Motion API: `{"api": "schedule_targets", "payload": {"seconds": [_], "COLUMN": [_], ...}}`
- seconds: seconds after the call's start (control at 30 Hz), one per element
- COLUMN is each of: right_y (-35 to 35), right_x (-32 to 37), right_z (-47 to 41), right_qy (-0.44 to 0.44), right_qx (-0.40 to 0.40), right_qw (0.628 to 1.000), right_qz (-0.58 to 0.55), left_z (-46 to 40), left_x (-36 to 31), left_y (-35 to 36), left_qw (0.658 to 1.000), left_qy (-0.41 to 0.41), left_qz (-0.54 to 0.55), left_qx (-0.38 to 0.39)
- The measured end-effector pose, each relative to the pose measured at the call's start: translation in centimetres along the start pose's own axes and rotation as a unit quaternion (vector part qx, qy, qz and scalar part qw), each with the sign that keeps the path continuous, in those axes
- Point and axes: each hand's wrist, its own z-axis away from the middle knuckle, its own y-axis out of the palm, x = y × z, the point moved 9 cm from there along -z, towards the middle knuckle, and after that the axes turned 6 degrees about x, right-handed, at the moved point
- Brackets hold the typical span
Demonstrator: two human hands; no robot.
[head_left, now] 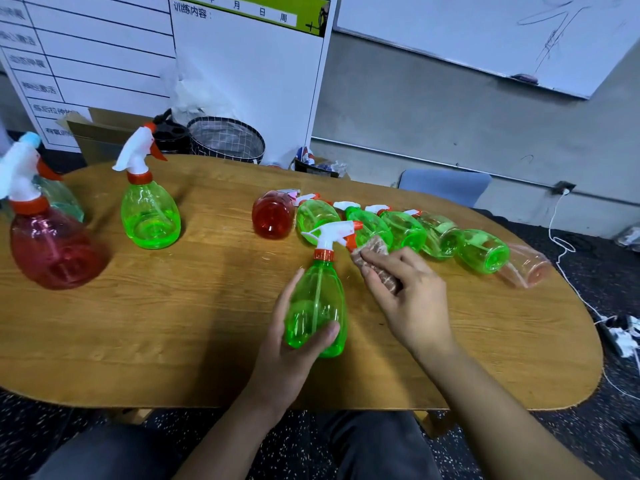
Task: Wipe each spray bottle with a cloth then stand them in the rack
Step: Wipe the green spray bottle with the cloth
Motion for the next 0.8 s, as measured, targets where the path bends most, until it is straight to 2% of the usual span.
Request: {"api": "schedule_targets", "payload": {"seconds": [0.13,0.27,0.33,0.4,0.47,0.67,0.8], "right_y": [-0.4,-1.3,-0.7,0.6,0.9,-2.8,-1.6], "right_x": [-0.6,0.6,0.9,1.1,1.2,0.5,-0.3], "right_z": [1.8,-0.4,-1.6,-1.3,-0.3,-2.4,-4.0], "right_qy": [0.013,0.026,0.030,0.008,-0.012,0.025,0.040], "right_qx": [-0.010,-0.070,-0.045,0.020,0.047,-0.077,-0.031], "right_qw": [0.999,0.995,0.998,0.999,0.998,0.995,0.999], "right_qz": [-0.030,-0.061,-0.026,0.035,0.040,-0.058,-0.013], "left_z": [-0.1,0.1,0.1,0.1,0.1,0.3,0.4], "left_x": [0.3,0.2,0.1,0.1,0.1,0.3,-0.1], "left_y": [-0.1,0.4,0.1,-0.1,-0.2,0.2,0.5], "left_qw": [1.000,1.000,1.000,1.000,1.000,1.000,0.999], "left_qy": [-0.003,-0.001,0.002,-0.004,-0.010,-0.010,-0.002], "left_qz": [0.007,-0.013,-0.013,0.004,0.012,-0.013,-0.032], "left_qx": [-0.011,0.009,0.001,-0.006,-0.009,0.016,0.029]}}
